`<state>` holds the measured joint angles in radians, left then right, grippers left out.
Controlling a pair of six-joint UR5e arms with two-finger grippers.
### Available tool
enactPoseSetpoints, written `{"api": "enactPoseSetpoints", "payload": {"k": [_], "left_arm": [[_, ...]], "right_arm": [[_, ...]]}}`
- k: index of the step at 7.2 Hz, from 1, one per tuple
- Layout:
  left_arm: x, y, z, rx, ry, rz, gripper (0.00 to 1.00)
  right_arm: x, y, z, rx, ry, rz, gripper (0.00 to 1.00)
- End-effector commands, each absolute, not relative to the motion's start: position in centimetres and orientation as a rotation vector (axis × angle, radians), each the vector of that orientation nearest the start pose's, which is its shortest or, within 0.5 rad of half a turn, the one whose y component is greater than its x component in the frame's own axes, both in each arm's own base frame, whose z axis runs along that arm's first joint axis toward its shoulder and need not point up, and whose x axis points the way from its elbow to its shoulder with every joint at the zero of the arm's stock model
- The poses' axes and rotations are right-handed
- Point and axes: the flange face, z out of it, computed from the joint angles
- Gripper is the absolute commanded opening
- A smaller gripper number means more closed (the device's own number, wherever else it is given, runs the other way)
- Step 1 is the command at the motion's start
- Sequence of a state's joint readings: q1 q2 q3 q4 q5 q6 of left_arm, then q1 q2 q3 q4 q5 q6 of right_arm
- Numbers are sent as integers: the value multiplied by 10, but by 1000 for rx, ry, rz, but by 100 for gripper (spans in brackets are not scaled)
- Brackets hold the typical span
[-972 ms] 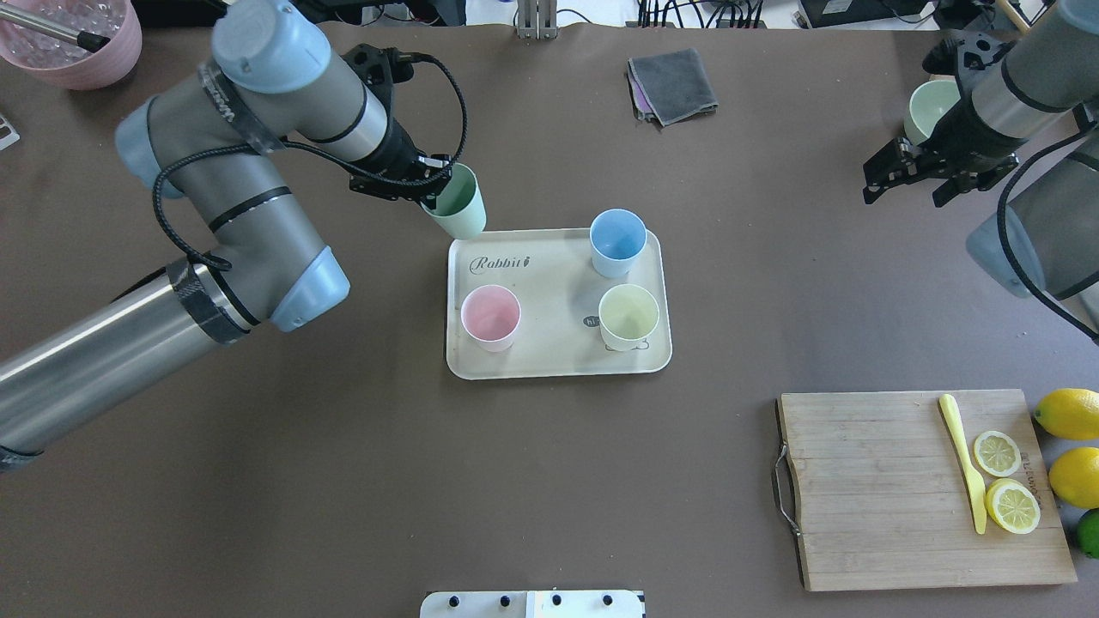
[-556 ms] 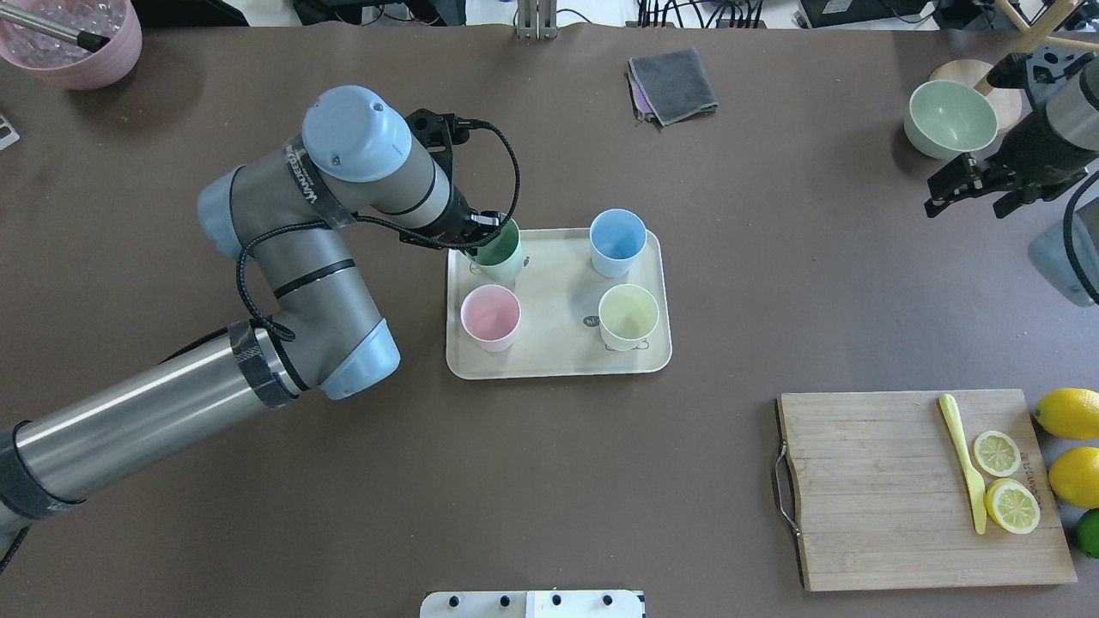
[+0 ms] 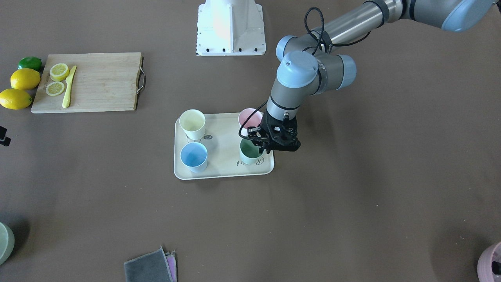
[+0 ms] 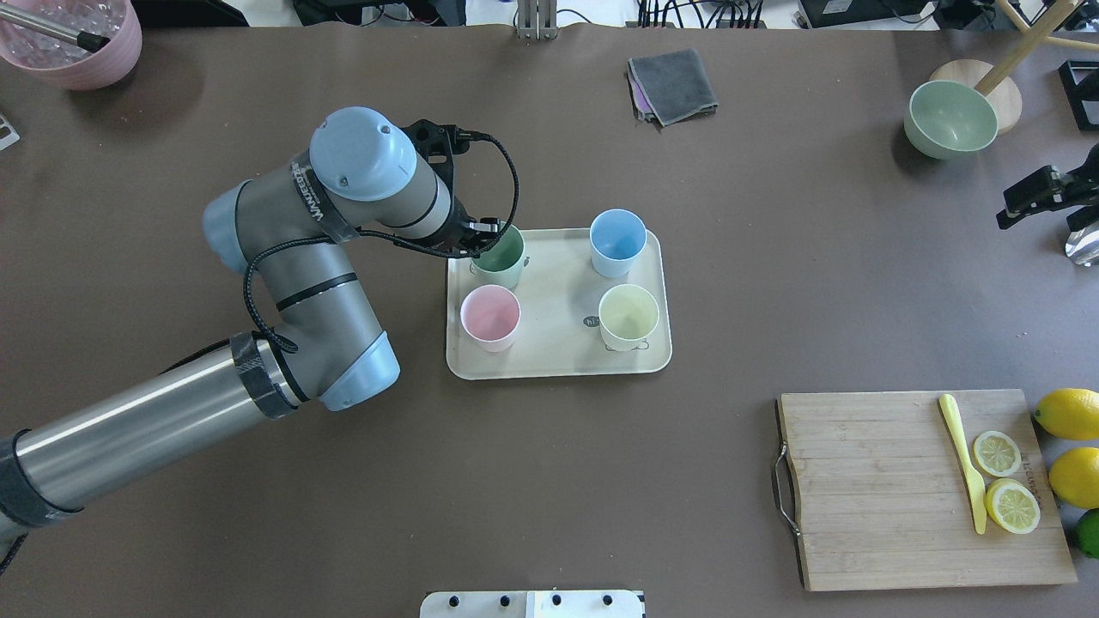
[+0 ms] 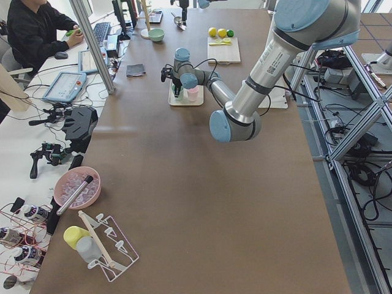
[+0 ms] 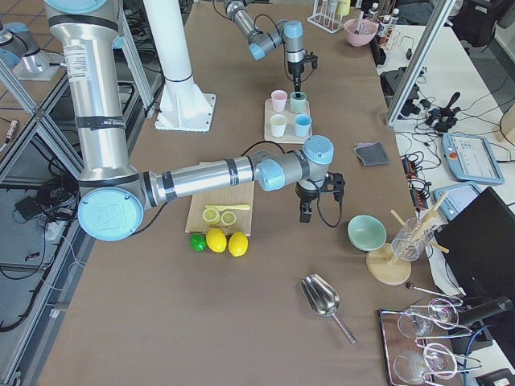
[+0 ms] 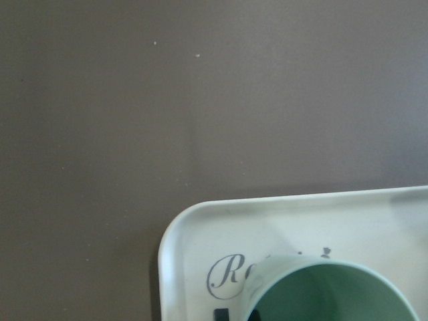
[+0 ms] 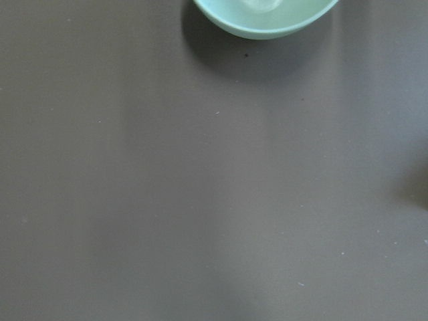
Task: Place all cups on tray
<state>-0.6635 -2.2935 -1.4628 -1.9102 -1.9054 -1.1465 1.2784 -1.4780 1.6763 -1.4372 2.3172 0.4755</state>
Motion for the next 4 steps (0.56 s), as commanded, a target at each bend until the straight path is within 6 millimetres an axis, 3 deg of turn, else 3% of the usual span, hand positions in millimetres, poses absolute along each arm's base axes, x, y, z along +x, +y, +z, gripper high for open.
{"api": "enactPoseSetpoints", "payload": {"k": [1,3,4], "left_arm": [[410,-569,236,256,985,-15,98],[288,-599,270,310,988,40,98],[237,-612,302,311,974,-16,98]], "right_arm": [[-37,-538,556,98,-798,130,100],[-24,-519,578,129,-800,138,100],[-23,-512,593,102,-795,147,100]]}}
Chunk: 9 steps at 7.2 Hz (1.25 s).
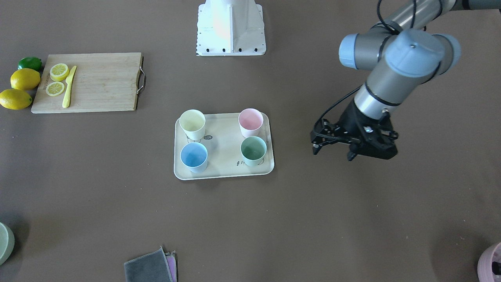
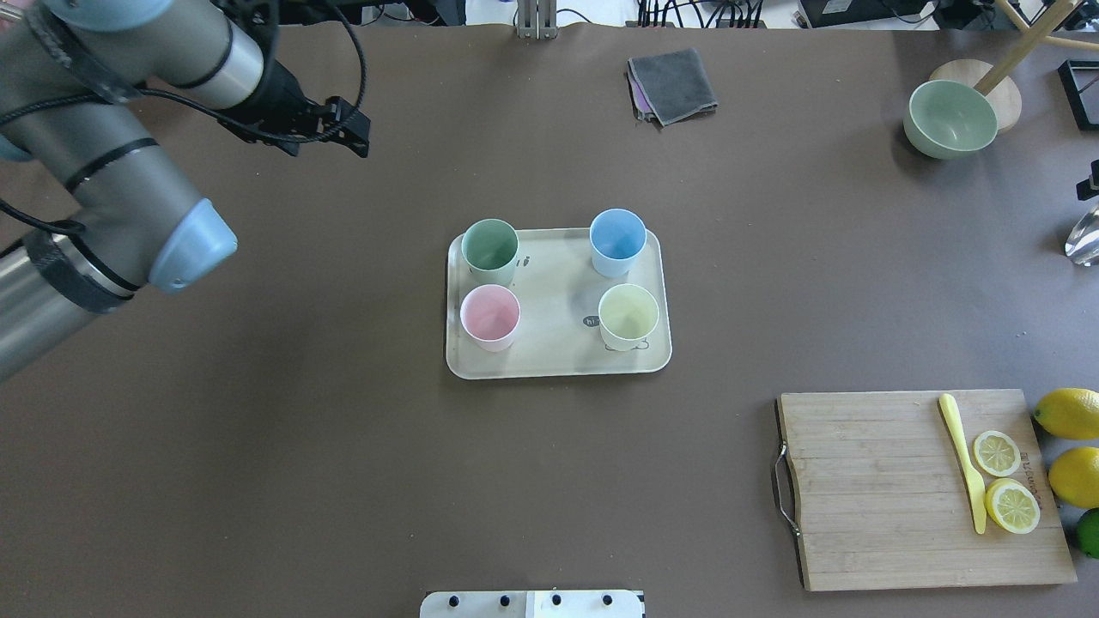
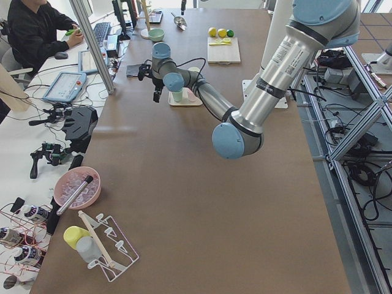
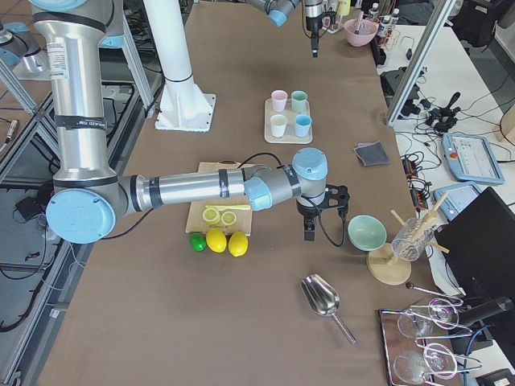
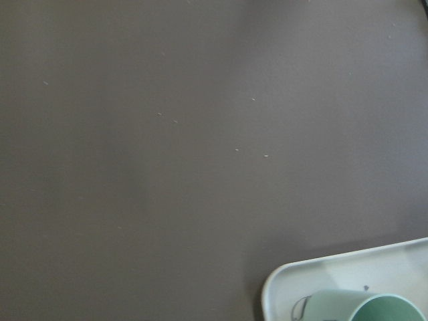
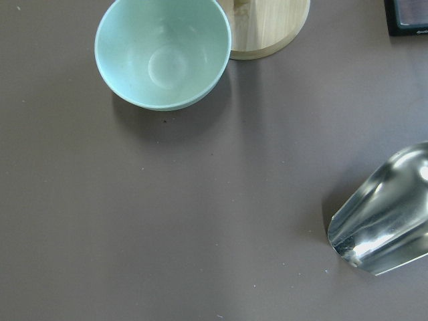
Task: Place all cups on tray
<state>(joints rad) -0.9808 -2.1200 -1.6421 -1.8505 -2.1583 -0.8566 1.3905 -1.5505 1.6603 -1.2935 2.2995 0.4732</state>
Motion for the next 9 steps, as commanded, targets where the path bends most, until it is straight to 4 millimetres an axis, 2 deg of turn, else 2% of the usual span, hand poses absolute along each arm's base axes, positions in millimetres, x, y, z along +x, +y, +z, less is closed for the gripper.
{"api": "enactPoseSetpoints", "payload": {"k": [1,2,3,4,5,6,7,8,9], "left_arm": [[199,-617,325,381,941,21,98],[152,-617,369,428,891,59,98],[121,-612,402,413,858,19,98],[114,-603,430,380,837,-2,98],[85,-587,470,338,811,-61,98],[53,-578,497,320,792,-98,98],[34,-553,536,305,756,-47,98],[10,-546,550,304,740,-40,98],[-8,-542,565,228,825,-75,98]], "right_arm": [[-22,-509,604,84,-786,156,100],[-21,-508,623,51,-778,170,100],[-16,-512,627,46,-777,184,100],[-2,-509,631,47,-783,211,100],[10,-506,635,40,-780,238,100],[17,-500,648,22,-775,259,100],[31,-494,658,15,-771,284,100],[46,-485,666,19,-770,295,100],[55,-479,670,14,-780,316,100]]}}
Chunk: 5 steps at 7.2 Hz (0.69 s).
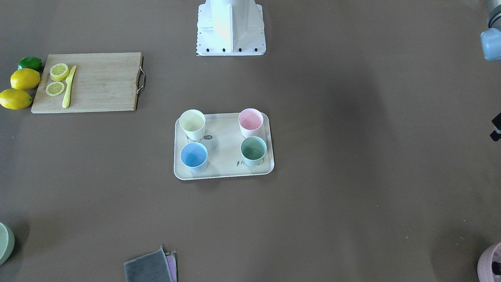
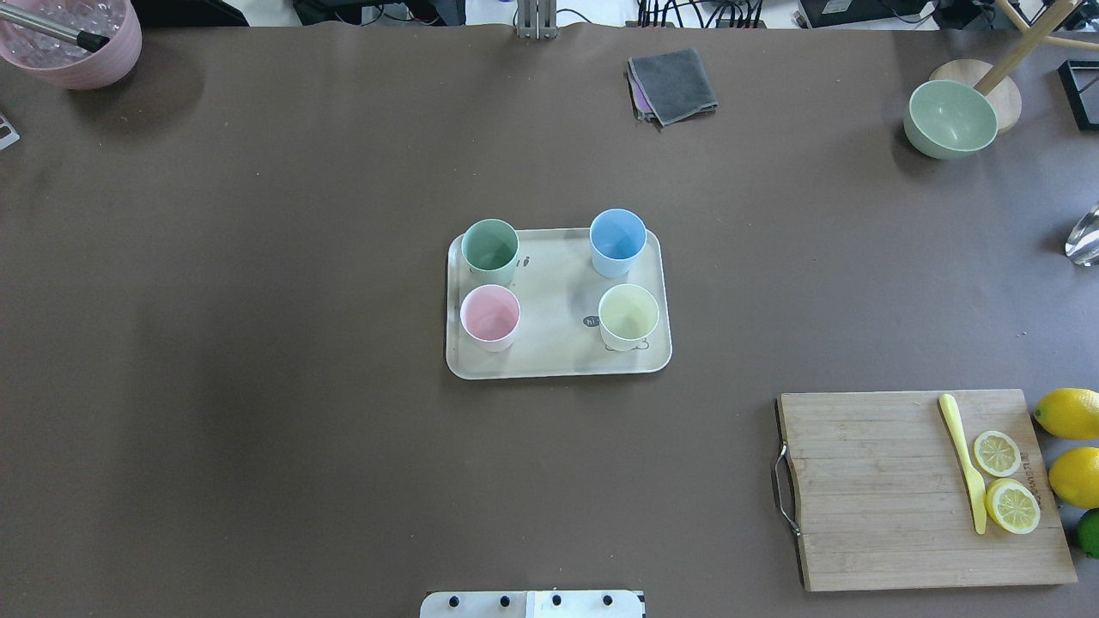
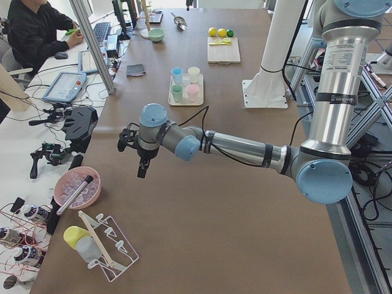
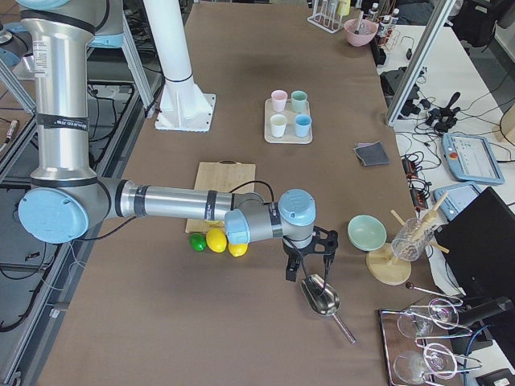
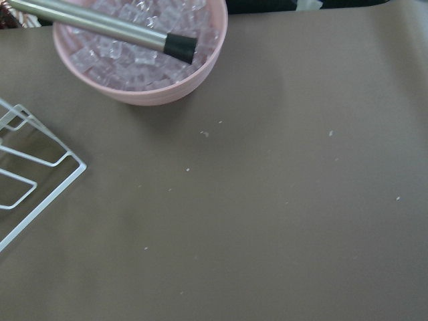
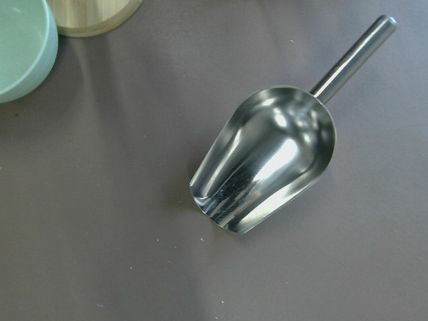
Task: Place all cups on tray
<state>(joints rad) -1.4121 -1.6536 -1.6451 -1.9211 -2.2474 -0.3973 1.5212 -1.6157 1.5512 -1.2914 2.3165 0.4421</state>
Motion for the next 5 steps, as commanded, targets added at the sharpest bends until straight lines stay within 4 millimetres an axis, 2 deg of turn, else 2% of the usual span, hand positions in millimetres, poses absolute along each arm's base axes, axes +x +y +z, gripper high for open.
{"api": "enactPoseSetpoints", "payload": {"k": [1,2,3,4,5], "left_arm": [[-22,-541,573,217,865,-75,98],[-26,-539,564,235,869,-67,98],[-25,-539,558,219,870,-71,98],[-26,-536,543,209,867,-78,98],[-26,-526,541,195,858,-87,98]], "right_arm": [[66,-478,663,-12,-798,349,100],[65,-478,639,-32,-809,355,100],[52,-476,603,-51,-804,329,100],[45,-476,577,-71,-799,321,100],[40,-477,578,-56,-795,259,100]]}}
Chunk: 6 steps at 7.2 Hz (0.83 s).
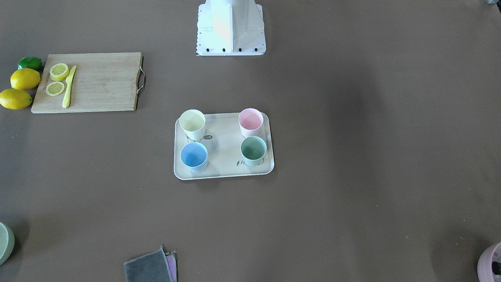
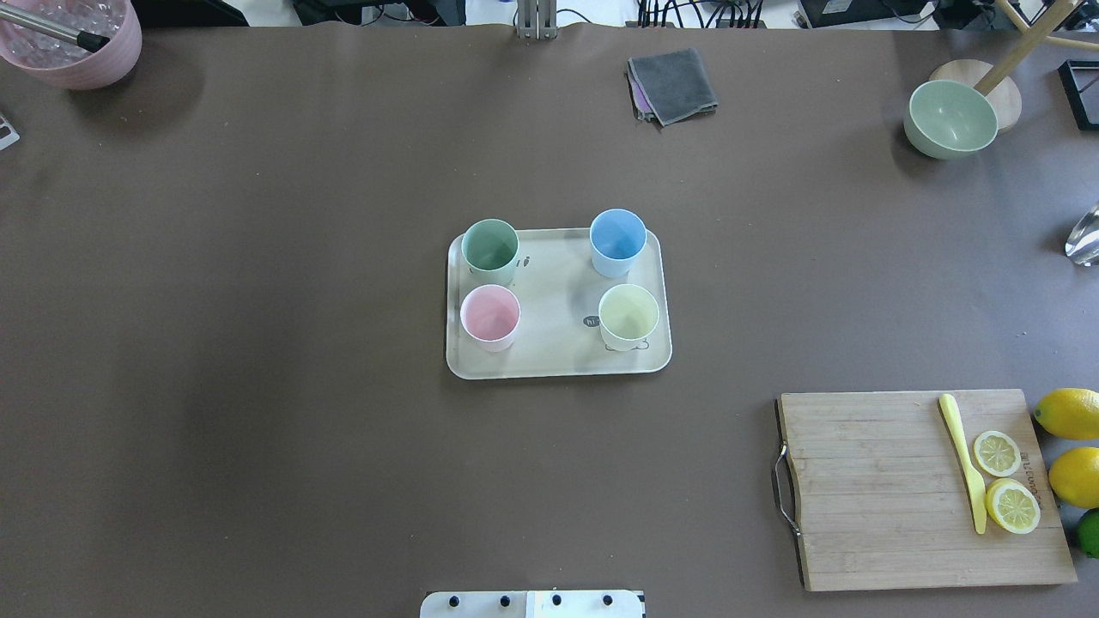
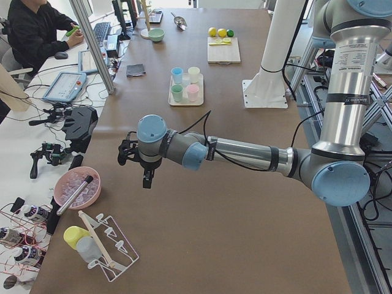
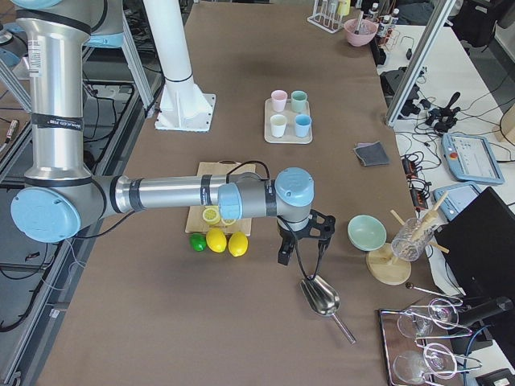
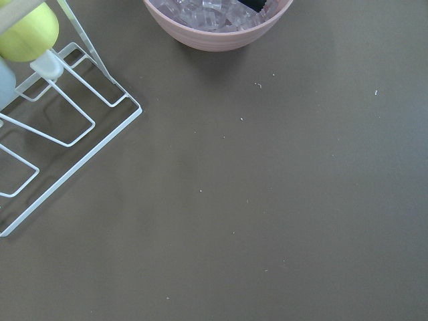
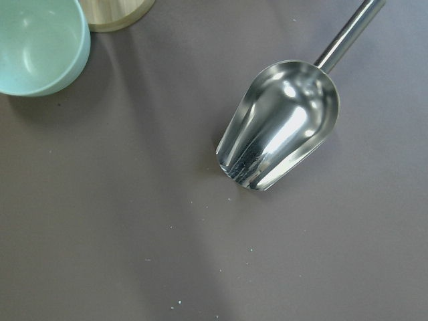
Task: Place all cups on tray
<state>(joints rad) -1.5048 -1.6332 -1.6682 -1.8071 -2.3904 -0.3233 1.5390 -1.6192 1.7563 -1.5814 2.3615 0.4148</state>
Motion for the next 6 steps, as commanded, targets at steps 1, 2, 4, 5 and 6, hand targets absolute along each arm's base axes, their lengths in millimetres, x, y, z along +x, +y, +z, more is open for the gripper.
{"api": "enactPoseSetpoints", "payload": {"k": [1,2,4,5,6], "left_arm": [[-27,-519,554,173,853,-97,98],[-27,-514,560,163,849,-102,98],[-33,-515,569,174,770,-121,98],[-33,-515,569,174,770,-121,98],[-33,-515,573,167,767,-124,98]], "right_arm": [[40,-478,589,-41,-788,181,100],[40,-478,597,-54,-786,184,100],[39,-476,602,-66,-792,187,100],[39,-477,600,-62,-793,186,100],[39,-478,598,-56,-794,183,100]]}}
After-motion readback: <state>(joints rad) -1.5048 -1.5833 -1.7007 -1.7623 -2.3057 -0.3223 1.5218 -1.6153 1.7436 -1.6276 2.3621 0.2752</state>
